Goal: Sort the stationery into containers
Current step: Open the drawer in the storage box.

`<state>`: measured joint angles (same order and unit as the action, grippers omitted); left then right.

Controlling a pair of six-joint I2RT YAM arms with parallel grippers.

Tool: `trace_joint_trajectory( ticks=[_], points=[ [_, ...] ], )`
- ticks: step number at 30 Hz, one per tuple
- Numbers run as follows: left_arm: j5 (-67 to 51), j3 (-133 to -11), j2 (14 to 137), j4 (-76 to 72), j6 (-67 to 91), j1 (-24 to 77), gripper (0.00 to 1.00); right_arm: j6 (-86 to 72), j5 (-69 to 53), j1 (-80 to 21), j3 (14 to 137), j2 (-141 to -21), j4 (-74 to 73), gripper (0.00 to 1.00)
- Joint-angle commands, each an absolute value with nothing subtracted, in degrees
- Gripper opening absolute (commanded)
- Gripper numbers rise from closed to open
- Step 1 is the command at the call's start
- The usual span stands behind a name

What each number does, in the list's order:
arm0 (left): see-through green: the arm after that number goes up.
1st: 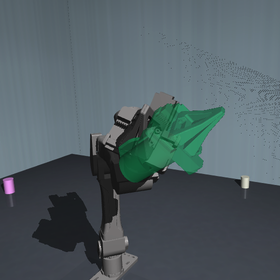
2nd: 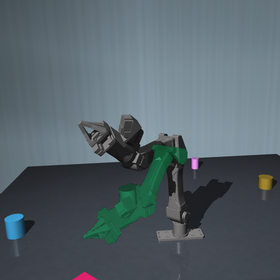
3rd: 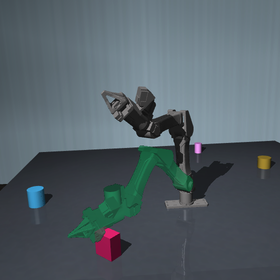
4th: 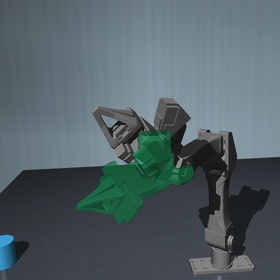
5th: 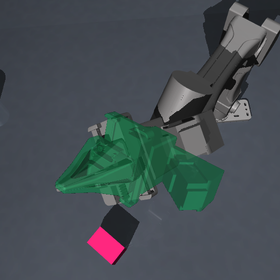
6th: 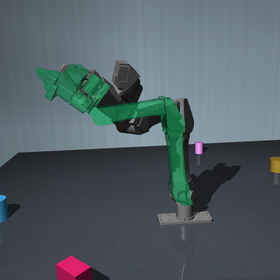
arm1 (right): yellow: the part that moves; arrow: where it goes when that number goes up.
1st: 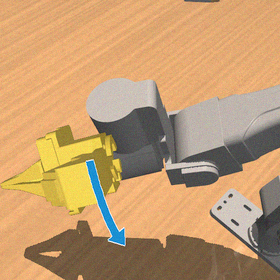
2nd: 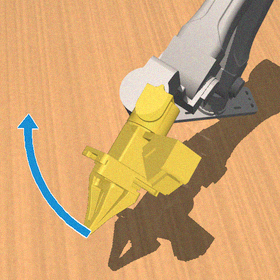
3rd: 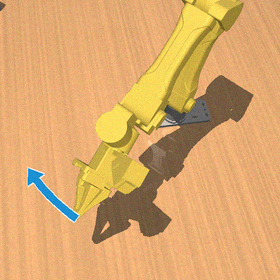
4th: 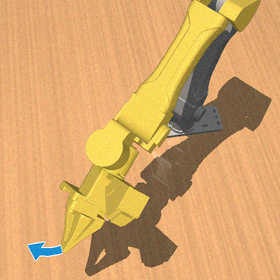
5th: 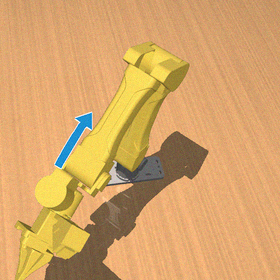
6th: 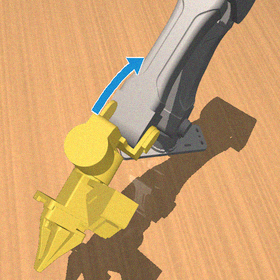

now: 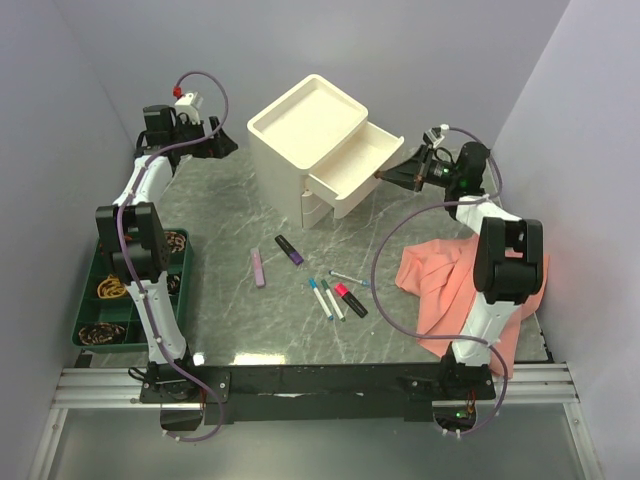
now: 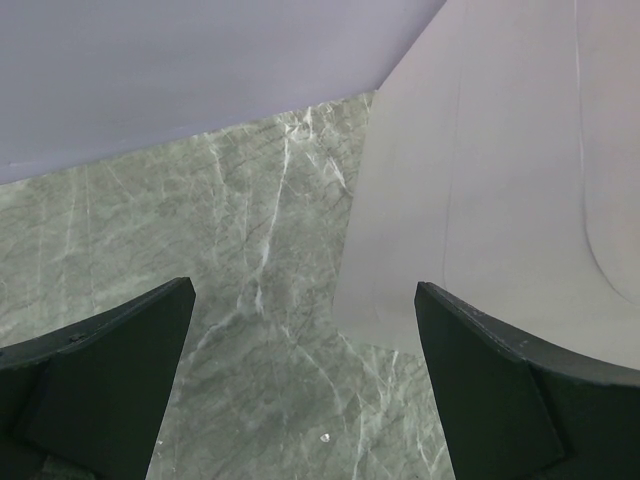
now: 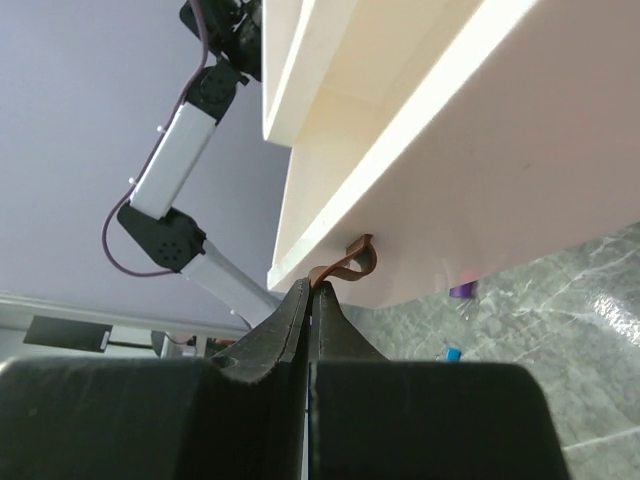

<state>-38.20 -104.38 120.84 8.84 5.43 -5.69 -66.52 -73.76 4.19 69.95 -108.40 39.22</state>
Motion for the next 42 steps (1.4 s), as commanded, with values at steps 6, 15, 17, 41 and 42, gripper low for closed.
trace_joint_trajectory(
  ticks=[6,15,17,41,42],
  points=[
    [-39.7,-106.3,117.5,5.7,6.6,-6.0,1.00,-60.9,-74.5,5.8,68.9,-101.7,34.6,0.15],
    [-36.0,-106.3,115.2,6.9,6.0,-6.4,0.99,-17.9,-71.1,6.4,78.5,-96.5,-15.5,0.54],
    [-34.5,-106.4,114.5,7.1,6.5,-6.5,0.99,-5.3,-67.3,6.4,78.6,-93.8,-23.2,0.57],
    [-12.8,-91.3,95.7,14.8,4.6,-2.7,1.00,16.3,-12.4,-36.3,52.4,-80.2,-26.2,0.65],
    [-12.6,-91.1,95.4,15.2,4.5,-2.7,0.99,15.7,-12.1,-37.1,52.3,-80.4,-26.0,0.67]
  ],
)
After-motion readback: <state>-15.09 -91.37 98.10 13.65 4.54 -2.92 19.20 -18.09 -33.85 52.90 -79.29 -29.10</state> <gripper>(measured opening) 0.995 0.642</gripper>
